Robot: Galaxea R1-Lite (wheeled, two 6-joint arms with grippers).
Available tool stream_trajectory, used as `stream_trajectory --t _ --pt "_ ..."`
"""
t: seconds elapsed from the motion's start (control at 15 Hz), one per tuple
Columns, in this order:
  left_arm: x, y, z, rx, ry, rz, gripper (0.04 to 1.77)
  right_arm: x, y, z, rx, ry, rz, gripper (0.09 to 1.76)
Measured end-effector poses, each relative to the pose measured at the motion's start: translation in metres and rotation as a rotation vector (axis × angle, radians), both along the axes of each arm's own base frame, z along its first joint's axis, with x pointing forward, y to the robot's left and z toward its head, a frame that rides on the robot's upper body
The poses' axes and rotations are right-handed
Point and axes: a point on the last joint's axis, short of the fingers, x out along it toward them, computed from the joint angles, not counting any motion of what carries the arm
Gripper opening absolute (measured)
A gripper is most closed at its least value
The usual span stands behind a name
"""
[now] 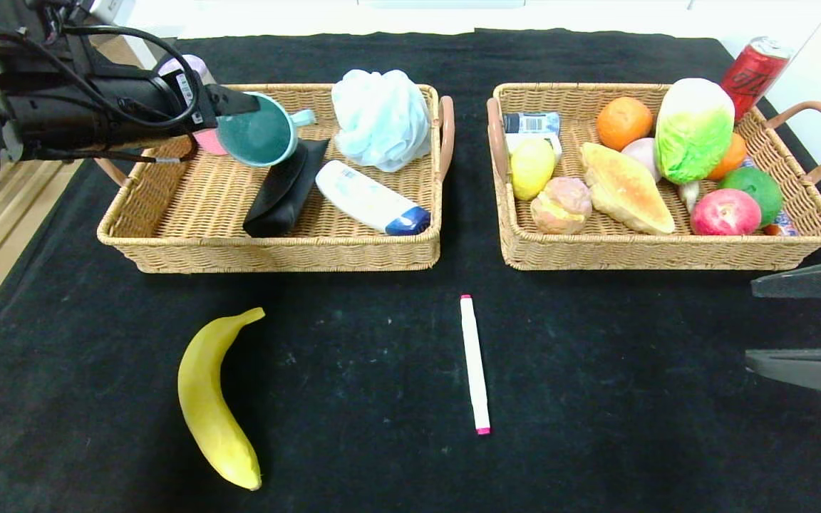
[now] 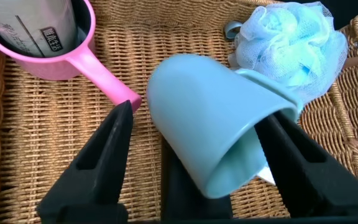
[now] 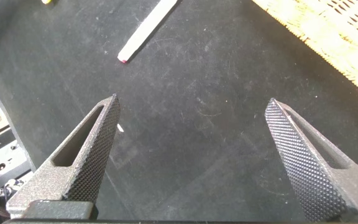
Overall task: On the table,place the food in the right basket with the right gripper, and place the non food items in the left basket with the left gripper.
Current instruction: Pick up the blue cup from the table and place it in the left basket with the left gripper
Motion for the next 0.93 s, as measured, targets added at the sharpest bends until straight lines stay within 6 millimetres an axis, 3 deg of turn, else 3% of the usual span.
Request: stream_trajectory --t 0.33,0.93 --pt "-0.020 0.003 0.005 0.008 0.053 0.011 1.55 0.000 0.000 0.000 0.000 0.001 0.001 1.71" --pt "-0.075 0.002 0.017 0.044 0.210 0.000 1.66 0.001 0.004 -0.003 -0.024 0.005 -0.009 1.71"
